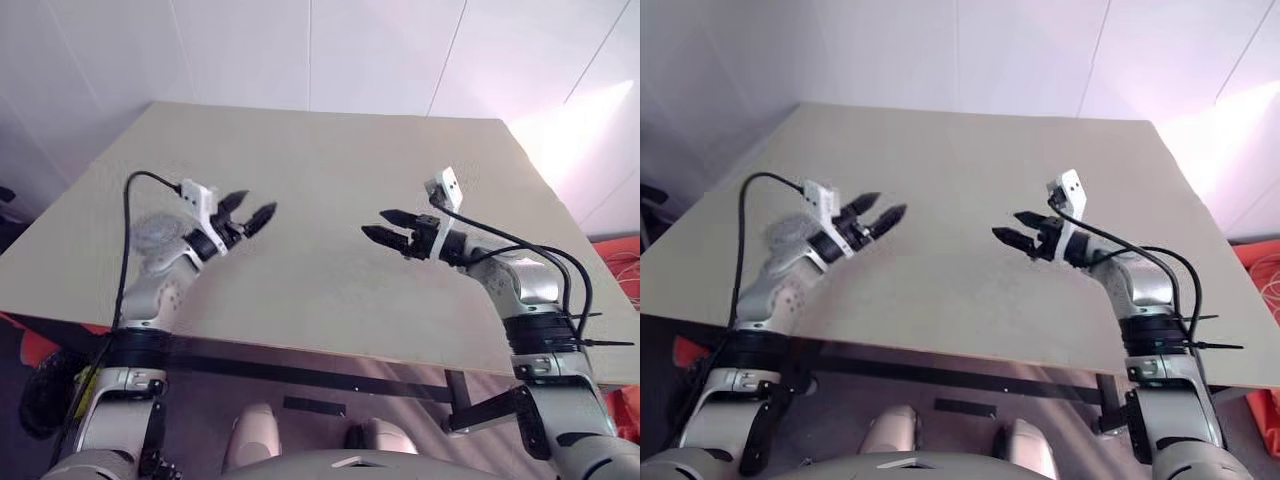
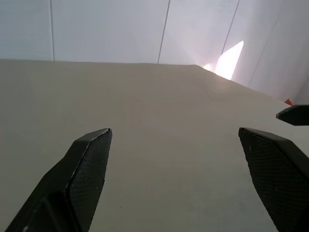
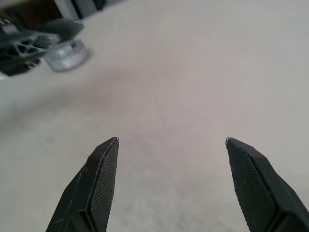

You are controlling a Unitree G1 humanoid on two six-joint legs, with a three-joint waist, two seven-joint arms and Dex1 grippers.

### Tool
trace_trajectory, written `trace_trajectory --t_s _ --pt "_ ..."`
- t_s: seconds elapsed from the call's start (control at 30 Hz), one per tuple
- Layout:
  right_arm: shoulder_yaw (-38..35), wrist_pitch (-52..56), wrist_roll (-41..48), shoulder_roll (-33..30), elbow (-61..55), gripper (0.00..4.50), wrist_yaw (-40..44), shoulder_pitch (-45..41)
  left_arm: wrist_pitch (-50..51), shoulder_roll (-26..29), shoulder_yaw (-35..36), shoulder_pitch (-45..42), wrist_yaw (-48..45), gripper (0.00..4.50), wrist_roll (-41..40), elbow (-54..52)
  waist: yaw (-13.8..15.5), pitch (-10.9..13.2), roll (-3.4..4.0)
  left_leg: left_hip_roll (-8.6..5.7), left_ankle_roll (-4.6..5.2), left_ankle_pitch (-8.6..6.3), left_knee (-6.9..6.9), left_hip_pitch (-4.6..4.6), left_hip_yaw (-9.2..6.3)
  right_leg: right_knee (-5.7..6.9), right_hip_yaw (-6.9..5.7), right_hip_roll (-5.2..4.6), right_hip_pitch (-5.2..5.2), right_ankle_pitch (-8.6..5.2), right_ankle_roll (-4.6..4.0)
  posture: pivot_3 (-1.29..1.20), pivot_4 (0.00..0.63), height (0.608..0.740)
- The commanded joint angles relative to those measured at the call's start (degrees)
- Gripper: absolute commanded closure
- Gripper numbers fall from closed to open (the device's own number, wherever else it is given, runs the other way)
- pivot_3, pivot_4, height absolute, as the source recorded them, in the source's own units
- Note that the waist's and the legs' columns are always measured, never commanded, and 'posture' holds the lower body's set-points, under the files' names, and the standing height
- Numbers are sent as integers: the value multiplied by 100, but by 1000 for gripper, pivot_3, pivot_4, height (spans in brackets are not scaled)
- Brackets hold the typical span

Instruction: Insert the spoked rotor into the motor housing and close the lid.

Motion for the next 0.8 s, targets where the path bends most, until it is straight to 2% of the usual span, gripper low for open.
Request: trace_trajectory --t_s 0.03,0.2,0.53,0.8 --pt "-128 -387 -197 -131 194 514 -22 -100 -145 -166 -137 -49 14 18 270 -127 -1 -1 1 1 0 0 0 2 0 0 0 1 1 0 0 0 0 740" --pt "-130 -519 -176 -74 -49 514 50 22 -141 -373 -261 50 -28 18 456 -205 -2 -3 4 0 14 -2 3 3 0 -2 0 1 2 0 -2 0 0 740" --pt "-73 -1087 -524 182 177 514 -269 51 -16 -427 -293 63 -234 18 546 -277 1 -3 5 0 33 -11 9 2 -1 -5 0 0 2 13 -26 0 0 740" --pt "-216 -873 -160 88 159 514 335 106 216 -304 -308 161 -545 18 445 -559 -2 -4 7 0 47 -19 9 2 0 -6 0 0 2 17 -34 0 0 740"
